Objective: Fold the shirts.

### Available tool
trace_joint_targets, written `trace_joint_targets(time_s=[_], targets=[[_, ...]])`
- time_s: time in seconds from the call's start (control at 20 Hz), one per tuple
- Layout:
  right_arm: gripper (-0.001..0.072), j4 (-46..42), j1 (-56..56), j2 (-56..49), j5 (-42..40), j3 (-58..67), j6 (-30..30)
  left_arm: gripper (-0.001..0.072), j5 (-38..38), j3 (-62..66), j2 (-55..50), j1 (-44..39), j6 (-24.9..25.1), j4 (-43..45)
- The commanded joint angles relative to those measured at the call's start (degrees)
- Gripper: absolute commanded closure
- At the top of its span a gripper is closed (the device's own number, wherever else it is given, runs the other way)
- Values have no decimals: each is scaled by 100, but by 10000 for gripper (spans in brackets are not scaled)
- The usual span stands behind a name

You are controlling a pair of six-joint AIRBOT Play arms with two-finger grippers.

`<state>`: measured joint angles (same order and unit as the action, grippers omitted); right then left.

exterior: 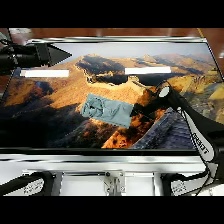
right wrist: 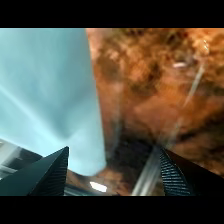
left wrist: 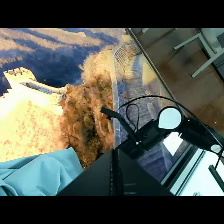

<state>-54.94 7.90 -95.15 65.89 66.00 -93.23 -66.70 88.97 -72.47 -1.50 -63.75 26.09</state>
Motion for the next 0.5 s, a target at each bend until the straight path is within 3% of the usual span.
trace_joint_targets(time_s=[0.0, 0.1, 0.15, 0.2, 0.3, 0.35, 0.45], targets=[[20, 516, 227, -149, -874, -83, 92, 673, 0, 0, 9, 4, 26, 0], [22, 568, 310, -149, -1130, -83, 70, 673, 0, 0, 9, 4, 26, 0], [88, 568, 328, -146, -1156, -83, 66, 673, 0, 0, 9, 4, 26, -2], [217, 595, 334, -146, -1154, -83, 72, 673, 0, 0, 9, 4, 26, -2], [588, 758, 332, -146, -1156, -83, 234, 673, 0, 0, 9, 4, 26, -4], [654, 1001, 332, -144, -1163, -83, 586, 673, 0, 0, 9, 4, 26, -4], [655, 1480, 273, -72, -870, -9, 1296, 673, 0, 0, 7, 7, 26, -2]])
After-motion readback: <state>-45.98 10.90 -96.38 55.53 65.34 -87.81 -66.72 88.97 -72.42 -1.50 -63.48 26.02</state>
